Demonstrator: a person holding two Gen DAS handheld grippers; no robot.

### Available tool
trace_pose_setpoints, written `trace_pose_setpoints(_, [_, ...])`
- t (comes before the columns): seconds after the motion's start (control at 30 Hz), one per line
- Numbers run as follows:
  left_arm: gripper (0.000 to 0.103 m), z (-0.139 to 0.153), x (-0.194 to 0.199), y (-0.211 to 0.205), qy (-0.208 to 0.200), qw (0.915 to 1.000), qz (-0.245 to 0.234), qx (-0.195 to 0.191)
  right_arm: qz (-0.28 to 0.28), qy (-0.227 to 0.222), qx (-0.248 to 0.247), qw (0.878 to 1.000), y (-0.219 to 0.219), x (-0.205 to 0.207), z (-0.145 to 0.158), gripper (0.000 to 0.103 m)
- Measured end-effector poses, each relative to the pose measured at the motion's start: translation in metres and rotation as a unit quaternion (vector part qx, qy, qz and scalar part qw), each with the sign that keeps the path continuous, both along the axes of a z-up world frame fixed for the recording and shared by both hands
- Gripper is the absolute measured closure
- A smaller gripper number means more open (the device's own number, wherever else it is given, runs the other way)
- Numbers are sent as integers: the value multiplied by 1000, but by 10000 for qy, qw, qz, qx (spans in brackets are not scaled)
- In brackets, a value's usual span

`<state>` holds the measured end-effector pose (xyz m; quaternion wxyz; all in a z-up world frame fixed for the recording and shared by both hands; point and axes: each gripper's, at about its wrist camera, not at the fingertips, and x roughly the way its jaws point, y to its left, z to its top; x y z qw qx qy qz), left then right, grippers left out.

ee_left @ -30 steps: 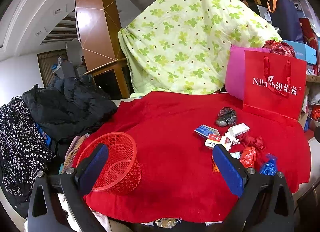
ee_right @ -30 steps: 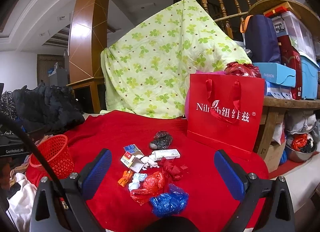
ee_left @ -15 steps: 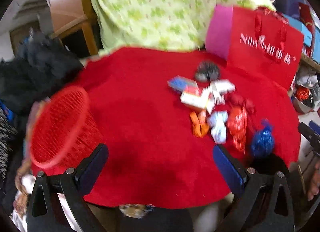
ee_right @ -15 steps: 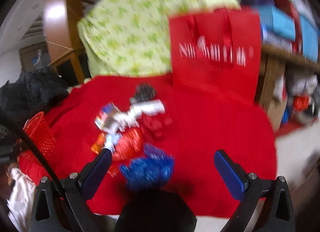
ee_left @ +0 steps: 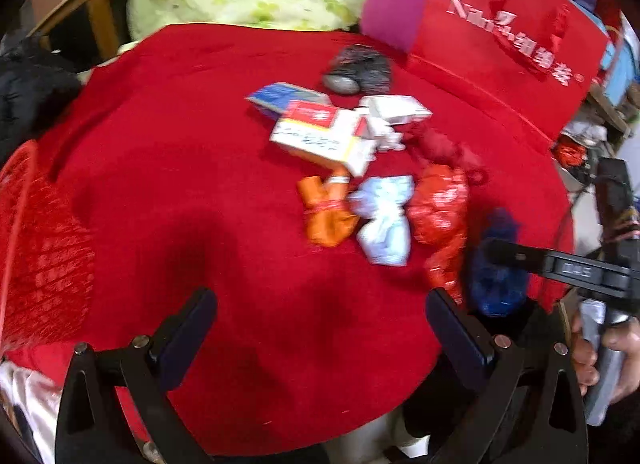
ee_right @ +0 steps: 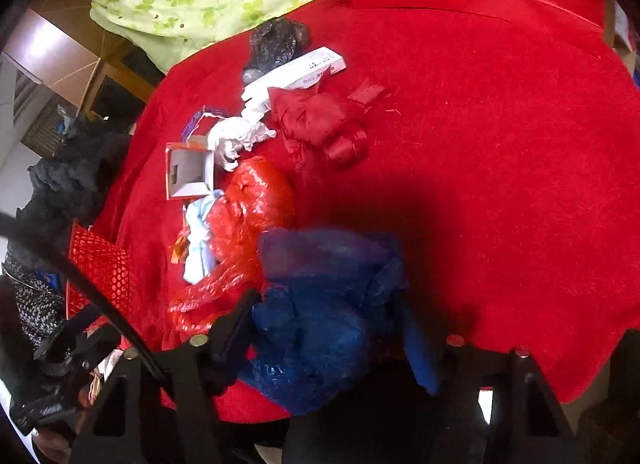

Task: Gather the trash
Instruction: 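Grasp the blue plastic bag with the right tool while the left tool grasps the red plastic bag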

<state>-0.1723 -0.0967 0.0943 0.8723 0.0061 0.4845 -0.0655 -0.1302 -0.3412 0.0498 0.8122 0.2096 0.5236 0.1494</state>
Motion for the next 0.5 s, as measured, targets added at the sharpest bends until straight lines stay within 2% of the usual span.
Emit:
trace_pose_setpoints(0.1, [9,3,7,-19,30,9992,-341,-187,28,-154,108,9998,-8,-1,5,54])
trace_pose_setpoints(0.17, [16,3,18,-35,53,9978,-625,-216,-164,-291,319,9989,-24,-3,11,55])
trace_pose_setpoints(0.27, [27,-2,33,-60,47,9953,-954,-127,-499,-433,358,9972,-50,-6,13,55])
trace_pose_setpoints(0.33, [37,-12,52,-82,167,9924,-1216,-98,-675,-486,433,9956,-66,-9,12,55])
trace_pose_setpoints(0.37, [38,-16,60,-90,215,9912,-1307,-66,-757,-514,485,9946,-73,-10,13,55])
trace_pose_setpoints(0.43, [47,-25,75,-103,277,9895,-1413,111,-873,-560,590,9929,-86,-15,14,55])
trace_pose_setpoints(0.5, [51,-32,86,-112,307,9880,-1490,280,-948,-613,695,9912,-99,-18,15,55])
